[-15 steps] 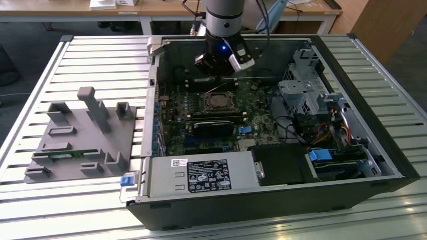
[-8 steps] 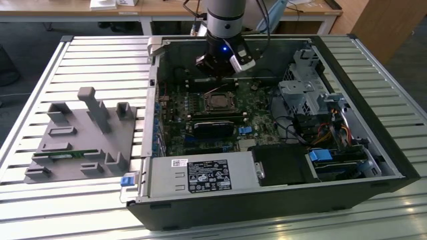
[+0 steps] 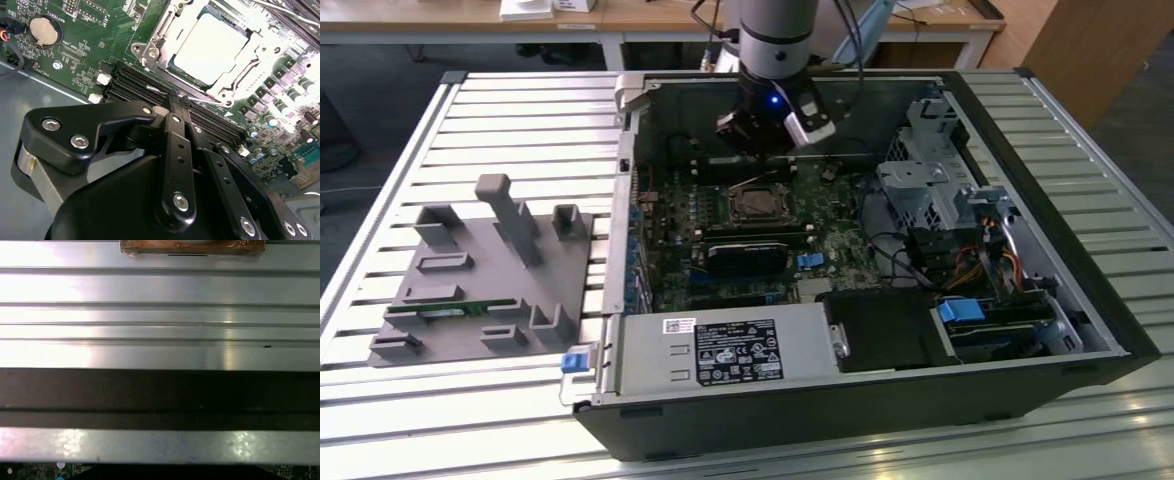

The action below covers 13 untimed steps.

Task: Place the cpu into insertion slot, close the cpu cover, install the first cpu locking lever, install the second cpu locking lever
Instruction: 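Install the first cpu locking lever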

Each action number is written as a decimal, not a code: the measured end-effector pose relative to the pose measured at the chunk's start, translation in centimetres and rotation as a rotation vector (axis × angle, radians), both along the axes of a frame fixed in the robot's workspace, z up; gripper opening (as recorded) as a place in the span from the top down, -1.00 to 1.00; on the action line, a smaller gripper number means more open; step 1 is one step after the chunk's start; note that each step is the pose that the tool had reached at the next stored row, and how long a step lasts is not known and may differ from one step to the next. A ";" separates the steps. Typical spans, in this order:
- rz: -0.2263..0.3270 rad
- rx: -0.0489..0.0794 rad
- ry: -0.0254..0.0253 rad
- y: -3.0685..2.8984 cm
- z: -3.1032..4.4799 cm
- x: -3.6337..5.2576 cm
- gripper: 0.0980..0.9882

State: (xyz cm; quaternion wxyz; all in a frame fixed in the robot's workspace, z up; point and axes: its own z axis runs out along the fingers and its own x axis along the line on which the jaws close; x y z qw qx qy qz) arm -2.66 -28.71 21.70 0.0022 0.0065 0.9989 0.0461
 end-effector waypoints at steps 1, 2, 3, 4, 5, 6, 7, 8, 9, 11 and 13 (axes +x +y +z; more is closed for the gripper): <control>0.000 0.000 0.0000 0.00 -0.05 0.07 0.96; 0.000 0.000 0.0000 0.00 -0.09 0.14 0.96; 0.000 0.000 0.0000 0.00 -0.13 0.22 0.96; 0.000 0.000 0.0000 0.00 -0.17 0.30 0.96; 0.000 0.000 0.0000 0.00 -0.21 0.40 0.96; 0.000 0.000 0.0000 0.00 -0.25 0.50 0.96; 0.000 0.000 0.0000 0.00 -0.29 0.55 0.96; 0.000 0.000 0.0001 0.00 -0.35 0.57 0.96; 0.000 0.000 0.0001 0.00 -0.42 0.59 0.96; 0.000 0.000 0.0001 0.00 -0.58 0.65 0.96; 0.000 0.000 0.0001 0.00 -0.77 0.66 0.96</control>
